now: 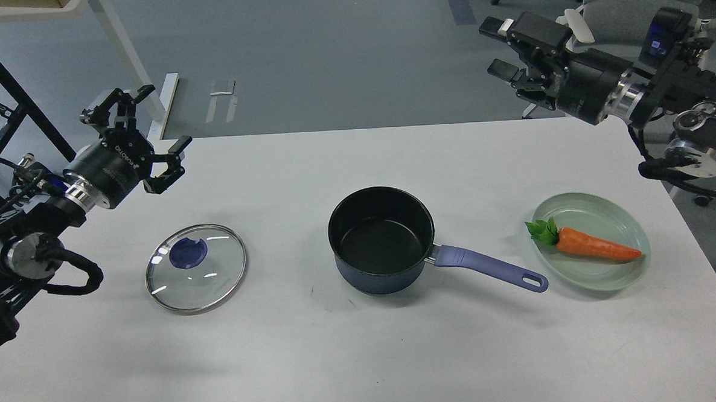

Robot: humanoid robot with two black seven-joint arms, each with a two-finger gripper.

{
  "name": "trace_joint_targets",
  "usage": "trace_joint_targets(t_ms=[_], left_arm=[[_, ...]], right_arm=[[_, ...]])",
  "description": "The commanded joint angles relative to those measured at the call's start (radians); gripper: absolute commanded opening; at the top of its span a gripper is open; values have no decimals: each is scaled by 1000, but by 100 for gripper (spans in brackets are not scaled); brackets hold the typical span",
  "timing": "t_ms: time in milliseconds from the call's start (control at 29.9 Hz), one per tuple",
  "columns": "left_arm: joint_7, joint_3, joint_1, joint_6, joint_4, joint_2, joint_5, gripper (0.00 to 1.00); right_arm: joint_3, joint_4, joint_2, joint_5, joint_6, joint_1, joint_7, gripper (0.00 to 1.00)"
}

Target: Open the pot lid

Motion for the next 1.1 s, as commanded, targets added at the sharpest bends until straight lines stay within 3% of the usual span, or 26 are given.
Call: trace_joint_targets(t_ms=[0,201,435,568,802,1070], left_arm=[[2,-39,32,3,0,-20,2,99],[2,-67,60,8,0,-45,2,99],[5,-99,103,8,0,-86,12,99],[22,-113,122,6,0,-105,15,99],[25,-125,153,-5,-3,-128,57,99],[25,-179,172,0,1,-174,78,99]], right_arm=[[7,-42,77,159,-38,-42,0,96],[125,-90,154,357,-19,-163,0,96],[223,-174,223,401,97,-276,0,97],[245,-177,235,403,111,-303,0,97],[228,-219,217,429,295,-303,0,98],[223,-209,217,414,303,-323,0,98]])
